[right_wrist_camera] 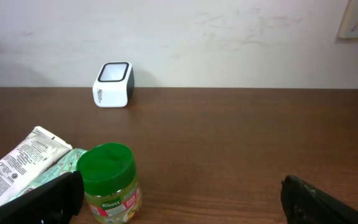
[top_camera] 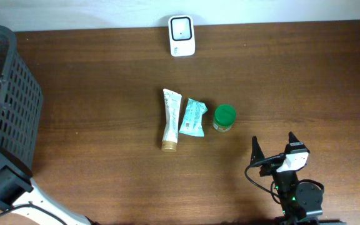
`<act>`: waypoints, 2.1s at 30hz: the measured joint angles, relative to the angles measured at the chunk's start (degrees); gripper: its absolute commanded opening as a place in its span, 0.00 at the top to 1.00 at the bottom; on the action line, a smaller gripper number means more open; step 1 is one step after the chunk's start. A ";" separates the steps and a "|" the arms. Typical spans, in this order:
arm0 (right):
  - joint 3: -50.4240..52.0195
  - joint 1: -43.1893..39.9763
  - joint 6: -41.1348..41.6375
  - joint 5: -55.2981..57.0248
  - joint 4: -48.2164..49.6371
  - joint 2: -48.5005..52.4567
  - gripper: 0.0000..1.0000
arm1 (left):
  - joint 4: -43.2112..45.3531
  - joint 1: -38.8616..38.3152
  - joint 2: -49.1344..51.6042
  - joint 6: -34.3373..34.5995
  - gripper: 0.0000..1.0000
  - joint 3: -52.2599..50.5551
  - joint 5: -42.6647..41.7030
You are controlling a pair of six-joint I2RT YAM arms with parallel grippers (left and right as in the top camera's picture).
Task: Scan the item barcode
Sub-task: 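Reach the left gripper into the basket and grasp the green 3M gloves pack, then place the 3M gloves pack left of the Pantene tube and release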
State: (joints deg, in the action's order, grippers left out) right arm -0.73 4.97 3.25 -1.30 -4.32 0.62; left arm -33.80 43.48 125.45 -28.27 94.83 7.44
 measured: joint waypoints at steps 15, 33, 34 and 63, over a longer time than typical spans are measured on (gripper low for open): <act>0.00 0.00 -0.02 0.00 0.00 0.00 0.02 | 8.24 -0.68 -33.38 10.23 1.00 -2.16 -7.28; 0.00 0.02 0.00 0.00 0.00 0.00 0.02 | -20.04 -45.44 -45.94 28.22 1.00 -2.12 -8.48; 0.00 0.00 -0.04 0.00 0.00 0.02 0.02 | -22.05 -46.97 -42.56 31.34 1.00 -2.16 -8.61; 0.00 0.00 -0.02 0.00 0.00 0.00 0.02 | -39.98 -55.76 -10.05 43.56 0.36 26.01 -13.42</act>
State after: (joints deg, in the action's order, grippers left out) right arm -0.73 4.97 3.22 -1.30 -4.32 0.62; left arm -73.78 -12.27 115.39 15.29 120.84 -5.98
